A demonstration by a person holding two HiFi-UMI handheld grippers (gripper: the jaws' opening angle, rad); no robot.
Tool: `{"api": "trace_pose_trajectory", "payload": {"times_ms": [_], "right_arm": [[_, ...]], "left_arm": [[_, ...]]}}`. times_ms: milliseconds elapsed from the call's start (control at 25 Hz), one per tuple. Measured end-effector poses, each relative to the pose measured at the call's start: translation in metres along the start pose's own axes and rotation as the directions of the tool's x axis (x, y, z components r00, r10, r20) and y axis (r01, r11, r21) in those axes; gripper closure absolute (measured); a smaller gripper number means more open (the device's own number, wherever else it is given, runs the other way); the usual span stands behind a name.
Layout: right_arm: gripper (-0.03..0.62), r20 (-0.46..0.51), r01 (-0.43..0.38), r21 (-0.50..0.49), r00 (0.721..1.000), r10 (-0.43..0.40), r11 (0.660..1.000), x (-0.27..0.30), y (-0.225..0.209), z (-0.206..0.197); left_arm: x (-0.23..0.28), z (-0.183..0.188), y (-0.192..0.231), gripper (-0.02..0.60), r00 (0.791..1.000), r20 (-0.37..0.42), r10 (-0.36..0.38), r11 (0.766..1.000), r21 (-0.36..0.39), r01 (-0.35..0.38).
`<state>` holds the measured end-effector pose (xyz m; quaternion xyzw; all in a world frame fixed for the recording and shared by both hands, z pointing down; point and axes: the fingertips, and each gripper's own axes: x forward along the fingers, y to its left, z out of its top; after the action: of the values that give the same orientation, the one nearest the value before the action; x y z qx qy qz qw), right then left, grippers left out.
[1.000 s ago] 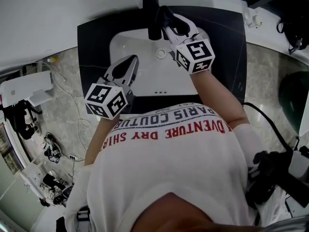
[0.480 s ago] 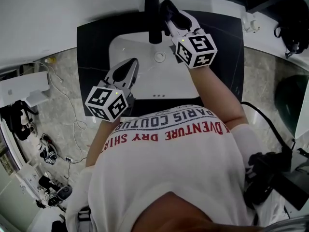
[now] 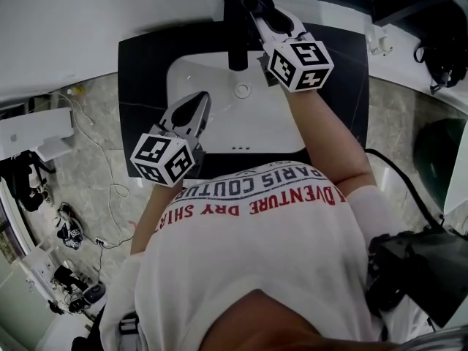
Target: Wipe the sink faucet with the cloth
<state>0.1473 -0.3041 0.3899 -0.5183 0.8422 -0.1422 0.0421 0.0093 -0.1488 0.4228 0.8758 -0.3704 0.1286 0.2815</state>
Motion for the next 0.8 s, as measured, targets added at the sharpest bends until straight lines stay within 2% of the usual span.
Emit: {"api": "trace_pose_trajectory", "payload": {"times_ms": [320,520,800], "right_arm": [[0.517,-0.029,0.004,0.115,1.0,-0.001,0.993,0.004,-0.007,-0.023],[0.517,-0.16,0.025,0.143,0.987,-0.002,0.989,0.012,-0.021,-0.065],[0.517,-0.358,0.124,0.21,0.933,-0.042,0.97,0.015,-0.033,-0.116]], "left_arm": [[-0.002,-0.006,0.004,0.581,1.0,-0.006,0.01,1.0,-0.015,-0.01],[-0.001,-0.012,0.009,0.581,1.0,-0.012,0.021,0.999,-0.025,-0.021],[0.0,-0.017,0.009,0.581,1.0,-0.022,0.022,0.999,-0.035,-0.022]]}}
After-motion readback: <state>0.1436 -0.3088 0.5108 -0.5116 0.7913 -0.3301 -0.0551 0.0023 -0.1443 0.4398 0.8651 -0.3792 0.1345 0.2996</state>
